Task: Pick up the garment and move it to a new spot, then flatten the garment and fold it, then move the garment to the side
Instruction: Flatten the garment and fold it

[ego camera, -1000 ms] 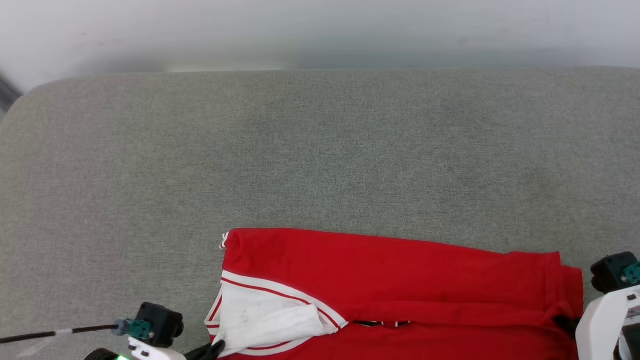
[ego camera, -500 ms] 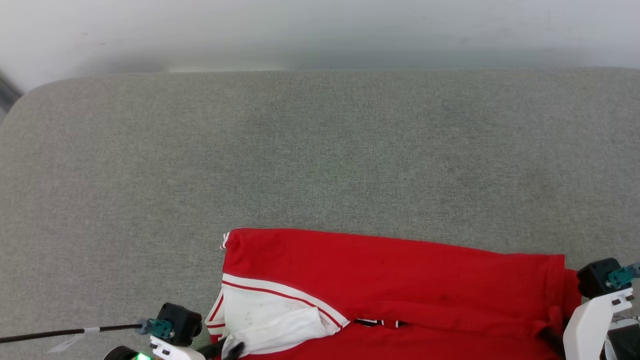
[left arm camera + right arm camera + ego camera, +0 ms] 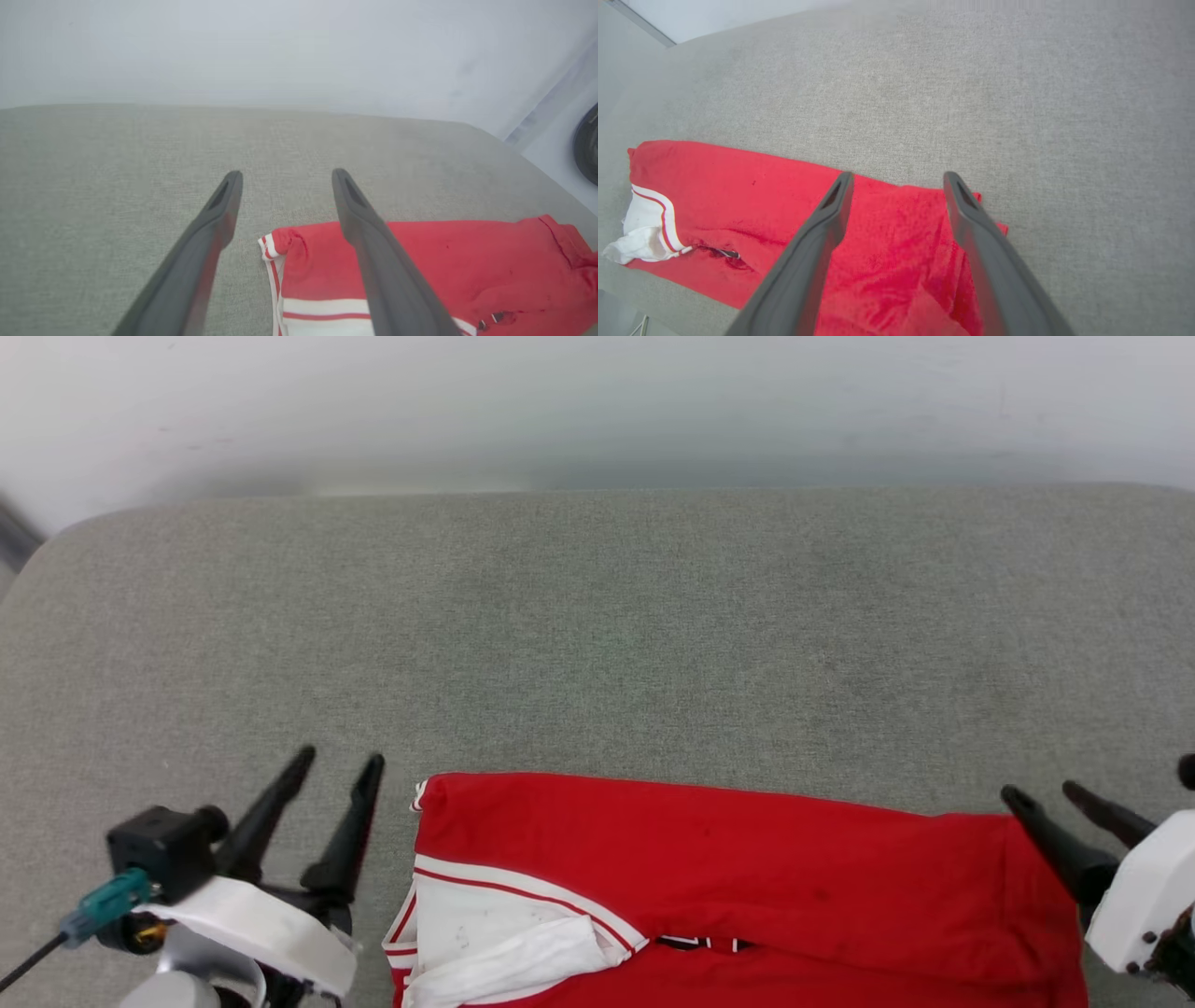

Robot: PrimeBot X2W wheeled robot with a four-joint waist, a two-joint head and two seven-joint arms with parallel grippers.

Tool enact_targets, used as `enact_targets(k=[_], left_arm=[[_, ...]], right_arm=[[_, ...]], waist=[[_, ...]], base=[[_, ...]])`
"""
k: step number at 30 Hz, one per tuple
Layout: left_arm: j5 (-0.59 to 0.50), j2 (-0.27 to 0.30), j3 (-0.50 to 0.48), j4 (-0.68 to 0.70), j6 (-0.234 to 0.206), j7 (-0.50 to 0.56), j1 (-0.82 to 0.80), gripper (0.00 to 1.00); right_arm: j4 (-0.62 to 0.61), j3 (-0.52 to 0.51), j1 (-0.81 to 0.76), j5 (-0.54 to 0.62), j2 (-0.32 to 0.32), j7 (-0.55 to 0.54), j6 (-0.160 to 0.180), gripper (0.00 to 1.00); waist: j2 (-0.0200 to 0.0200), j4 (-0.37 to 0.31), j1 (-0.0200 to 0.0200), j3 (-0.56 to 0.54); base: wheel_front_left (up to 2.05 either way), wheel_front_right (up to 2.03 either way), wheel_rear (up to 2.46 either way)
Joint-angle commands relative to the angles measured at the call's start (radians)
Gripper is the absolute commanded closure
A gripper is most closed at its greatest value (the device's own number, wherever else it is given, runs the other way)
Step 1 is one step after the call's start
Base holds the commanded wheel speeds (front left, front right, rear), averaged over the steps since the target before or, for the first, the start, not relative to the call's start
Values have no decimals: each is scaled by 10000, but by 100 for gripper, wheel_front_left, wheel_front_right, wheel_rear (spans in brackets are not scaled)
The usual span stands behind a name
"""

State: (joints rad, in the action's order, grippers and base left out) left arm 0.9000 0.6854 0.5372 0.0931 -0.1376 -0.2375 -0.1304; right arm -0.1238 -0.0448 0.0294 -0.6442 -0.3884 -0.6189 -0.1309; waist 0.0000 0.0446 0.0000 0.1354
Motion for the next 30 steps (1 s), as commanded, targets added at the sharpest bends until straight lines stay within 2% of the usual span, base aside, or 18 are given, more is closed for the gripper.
enact_targets(k=[1, 3, 5, 9, 12, 15, 17, 20, 23, 30], left_arm=[[-227, -176, -363, 61, -158, -172, 136, 0], [-575, -599, -1009, 267, -203, -265, 314, 0], [-1425, -1176, -2064, 634, -144, -285, 491, 0], [-3296, -2606, -4068, 1325, 238, -276, 1365, 0], [-4593, -3645, -5108, 1840, 843, -272, 2002, 0], [-5591, -4430, -5627, 2105, 1745, -274, 2432, 0], [-6140, -4770, -5774, 2062, 2179, -274, 2630, 0], [-6744, -5075, -5889, 1903, 2485, -275, 2695, 0], [-6843, -5472, -6042, 1920, 2602, -275, 2626, 0], [-7042, -5563, -5869, 2038, 2673, -276, 2572, 0]], right_arm=[[-67, -239, 31, 74, 187, 205, 4, 0], [-135, -465, -68, 276, 441, 477, 4, 0], [-207, -716, -203, 420, 768, 817, 4, 0], [-289, -1061, -537, 676, 1385, 1438, 4, 0], [-284, -1244, -853, 865, 1794, 1769, 4, 0], [-237, -1470, -1188, 1040, 2102, 1964, 3, 0], [-193, -1613, -1368, 1172, 2274, 2022, 3, 0], [-142, -1773, -1572, 1383, 2466, 2039, 3, 0], [-93, -1824, -1667, 1562, 2549, 1910, 4, 0], [315, -2569, -1986, 1928, 2598, 1051, 4, 0]], waist=[[0, 11, 0, 7], [0, 39, 0, 20], [0, 82, 0, 56], [0, 111, 0, 85], [0, 143, 0, 85], [0, 208, 0, 86], [0, 251, 0, 83], [0, 300, 0, 83], [0, 320, 0, 102], [0, 406, 0, 217]], base=[[0, 0, 0], [0, 0, 0], [0, 0, 0], [0, 0, 0], [0, 0, 0], [0, 0, 0], [0, 0, 0], [0, 0, 0], [0, 0, 0], [0, 0, 0]])
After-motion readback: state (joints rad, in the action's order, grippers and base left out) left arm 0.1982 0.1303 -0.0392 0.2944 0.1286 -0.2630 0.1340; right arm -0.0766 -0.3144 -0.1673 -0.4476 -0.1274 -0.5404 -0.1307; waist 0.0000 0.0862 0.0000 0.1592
